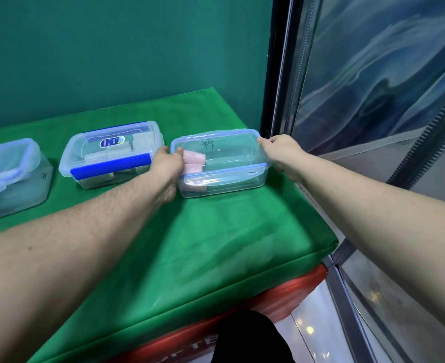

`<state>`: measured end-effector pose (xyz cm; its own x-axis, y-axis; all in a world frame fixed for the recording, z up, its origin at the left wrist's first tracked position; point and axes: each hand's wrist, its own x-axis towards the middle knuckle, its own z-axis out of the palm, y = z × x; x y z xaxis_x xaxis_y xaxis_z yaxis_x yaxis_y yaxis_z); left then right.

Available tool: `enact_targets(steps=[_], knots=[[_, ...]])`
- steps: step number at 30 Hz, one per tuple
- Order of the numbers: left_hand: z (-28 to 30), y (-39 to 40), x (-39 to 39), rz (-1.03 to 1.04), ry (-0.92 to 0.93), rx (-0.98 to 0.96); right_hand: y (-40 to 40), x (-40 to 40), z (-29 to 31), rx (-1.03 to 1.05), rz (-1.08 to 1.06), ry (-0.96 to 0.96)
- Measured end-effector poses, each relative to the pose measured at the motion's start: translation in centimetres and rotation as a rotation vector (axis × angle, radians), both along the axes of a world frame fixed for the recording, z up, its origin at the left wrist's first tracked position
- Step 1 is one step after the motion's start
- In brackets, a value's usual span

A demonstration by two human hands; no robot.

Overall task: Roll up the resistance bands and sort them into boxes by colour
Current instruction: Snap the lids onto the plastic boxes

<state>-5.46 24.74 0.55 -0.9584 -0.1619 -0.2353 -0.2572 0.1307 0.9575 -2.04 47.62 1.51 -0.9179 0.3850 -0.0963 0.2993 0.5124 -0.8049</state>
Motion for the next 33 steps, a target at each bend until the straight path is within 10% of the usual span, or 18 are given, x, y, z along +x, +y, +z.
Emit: enact_targets(steps=[8,14,16,20,33], knots=[[-0.1,0.2,2.0,0.098,0.092,-0.334,-0.5,-0.4,0.7,0.328,0.047,-0.123],[0.2,-1.1,2.9,-0.086,0.444,-1.045,-1.9,-1.6,2.3,0.500,0.241,-0.026],[0.5,-1.1,3.4,-0.368,0.768,-1.054,-2.8,-1.8,2.4,0.574,0.344,-0.012],[1.0,0.0,2.6,-0.936,0.811,-1.177,-3.7,-3.2,2.4,0.619,0.439,0.027],[-0.7,0.6,2.2,-0.826,0.937,-1.193,-5.1,-7.2,1.2,0.677,0.443,0.046]])
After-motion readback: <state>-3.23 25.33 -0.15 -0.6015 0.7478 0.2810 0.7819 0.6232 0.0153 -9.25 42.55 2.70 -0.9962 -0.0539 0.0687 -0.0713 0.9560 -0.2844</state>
